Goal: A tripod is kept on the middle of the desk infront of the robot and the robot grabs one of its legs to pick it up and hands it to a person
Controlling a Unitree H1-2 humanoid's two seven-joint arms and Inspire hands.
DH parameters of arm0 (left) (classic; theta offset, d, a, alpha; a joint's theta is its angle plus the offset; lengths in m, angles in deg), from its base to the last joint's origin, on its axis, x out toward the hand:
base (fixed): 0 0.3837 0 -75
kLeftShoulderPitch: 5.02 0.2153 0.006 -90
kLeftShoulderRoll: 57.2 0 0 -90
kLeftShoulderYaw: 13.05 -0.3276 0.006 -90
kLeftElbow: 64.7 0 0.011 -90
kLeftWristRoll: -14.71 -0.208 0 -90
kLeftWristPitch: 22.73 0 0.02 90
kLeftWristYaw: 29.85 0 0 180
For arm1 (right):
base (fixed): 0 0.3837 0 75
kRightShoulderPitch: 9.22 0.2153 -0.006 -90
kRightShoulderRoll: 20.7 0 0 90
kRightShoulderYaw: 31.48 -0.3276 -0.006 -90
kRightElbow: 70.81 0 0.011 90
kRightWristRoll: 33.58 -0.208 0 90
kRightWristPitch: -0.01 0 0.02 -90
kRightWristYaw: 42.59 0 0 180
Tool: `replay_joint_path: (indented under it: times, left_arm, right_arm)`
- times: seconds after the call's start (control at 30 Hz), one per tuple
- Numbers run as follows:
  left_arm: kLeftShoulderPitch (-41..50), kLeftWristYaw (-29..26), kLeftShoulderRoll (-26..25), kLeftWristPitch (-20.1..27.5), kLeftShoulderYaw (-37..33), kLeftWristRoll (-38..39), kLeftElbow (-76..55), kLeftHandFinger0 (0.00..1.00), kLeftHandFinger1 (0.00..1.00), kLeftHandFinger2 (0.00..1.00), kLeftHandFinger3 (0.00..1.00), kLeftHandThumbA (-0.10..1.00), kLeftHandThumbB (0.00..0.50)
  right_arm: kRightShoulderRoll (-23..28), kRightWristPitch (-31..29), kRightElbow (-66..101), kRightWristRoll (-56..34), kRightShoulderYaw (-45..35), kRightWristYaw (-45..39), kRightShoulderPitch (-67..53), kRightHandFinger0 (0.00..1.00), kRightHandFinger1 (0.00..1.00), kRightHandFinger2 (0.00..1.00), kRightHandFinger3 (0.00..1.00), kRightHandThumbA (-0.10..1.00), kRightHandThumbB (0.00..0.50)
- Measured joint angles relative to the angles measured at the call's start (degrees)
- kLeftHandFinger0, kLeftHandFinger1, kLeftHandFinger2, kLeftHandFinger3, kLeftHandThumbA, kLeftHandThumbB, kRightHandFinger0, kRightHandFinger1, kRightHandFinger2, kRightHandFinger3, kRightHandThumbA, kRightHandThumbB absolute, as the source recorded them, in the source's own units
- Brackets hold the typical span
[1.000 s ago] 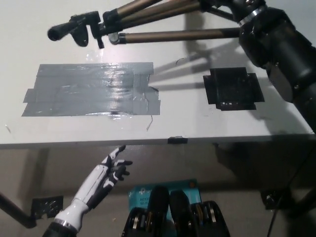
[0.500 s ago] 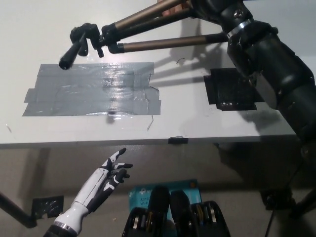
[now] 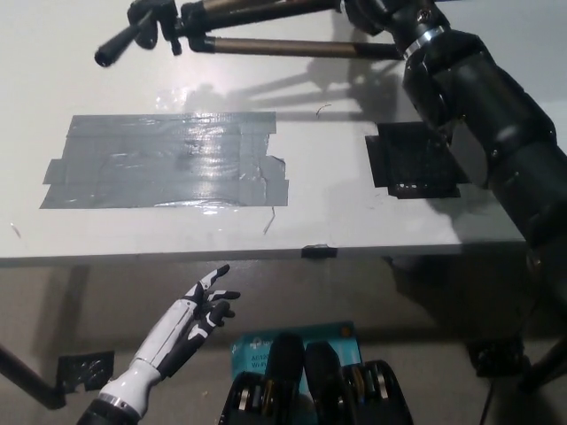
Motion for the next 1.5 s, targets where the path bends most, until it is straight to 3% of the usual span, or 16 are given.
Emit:
replay_joint_path:
  times: [0.3,0.37,0.5,0.77,0.83,1.07,1.13,1.27,1.4,1.5]
  left_arm:
    - [0.0,0.03,0.02,-0.18,0.01,-0.03,0.89,0.64,0.65,0.75,0.97,1.0,0.086]
    - [0.0,0.03,0.02,-0.22,0.0,-0.03,1.32,0.65,0.65,0.75,0.98,1.0,0.092]
    - [0.0,0.03,0.04,-0.26,0.0,-0.04,1.78,0.64,0.65,0.75,0.97,1.0,0.094]
    - [-0.02,0.04,0.1,-0.29,0.01,-0.05,2.05,0.65,0.65,0.75,0.98,1.0,0.079]
    - [-0.05,0.04,0.11,-0.32,0.01,-0.05,2.18,0.64,0.65,0.75,0.98,1.0,0.077]
    - [-0.19,0.04,0.14,-0.34,0.02,-0.05,2.91,0.65,0.68,0.81,1.0,1.0,0.078]
    - [-0.2,0.04,0.15,-0.33,0.03,-0.05,3.21,0.65,0.69,0.81,1.0,1.0,0.084]
    - [-0.18,0.04,0.19,-0.33,0.03,-0.04,3.65,0.68,0.72,0.83,1.0,1.0,0.115]
    - [-0.14,0.04,0.2,-0.33,0.04,-0.04,3.74,0.7,0.75,0.85,1.0,1.0,0.131]
    - [-0.03,0.03,0.21,-0.33,0.04,-0.05,3.73,0.73,0.78,0.87,1.0,1.0,0.14]
  right_arm:
    - [0.07,2.98,8.06,-5.58,-1.89,-10.73,-5.03,1.0,1.0,1.0,1.0,0.76,0.5]
    - [0.16,4.07,10.32,-7.08,-2.19,-13.19,-6.41,1.0,1.0,1.0,1.0,0.86,0.5]
    - [0.97,6.31,16.07,-10.28,-2.84,-17.99,-8.85,1.0,1.0,1.0,1.0,0.82,0.5]
    - [4.17,10.63,30.17,-16.84,-4.9,-25.28,-13.46,1.0,1.0,1.0,1.0,1.0,0.5]
    - [5.34,11.87,34.42,-18.45,-5.63,-26.7,-15.49,1.0,1.0,1.0,1.0,1.0,0.5]
    - [9.19,14.76,47.06,-22.74,-7.96,-29.34,-24.61,1.0,1.0,1.0,1.0,1.0,0.386]
    - [10.31,15.32,50.88,-24.02,-8.85,-29.72,-28.34,1.0,1.0,1.0,1.0,1.0,0.403]
    - [12.1,16.46,58.52,-26.69,-10.26,-30.37,-37.07,1.0,1.0,1.0,1.0,0.96,0.369]
    - [12.9,17.24,66.01,-29.49,-11.31,-30.75,-46.23,1.0,1.0,1.0,1.0,1.0,0.381]
    - [12.94,17.58,72.66,-32.2,-12.07,-31.0,-53.93,1.0,1.0,1.0,1.0,0.95,0.325]
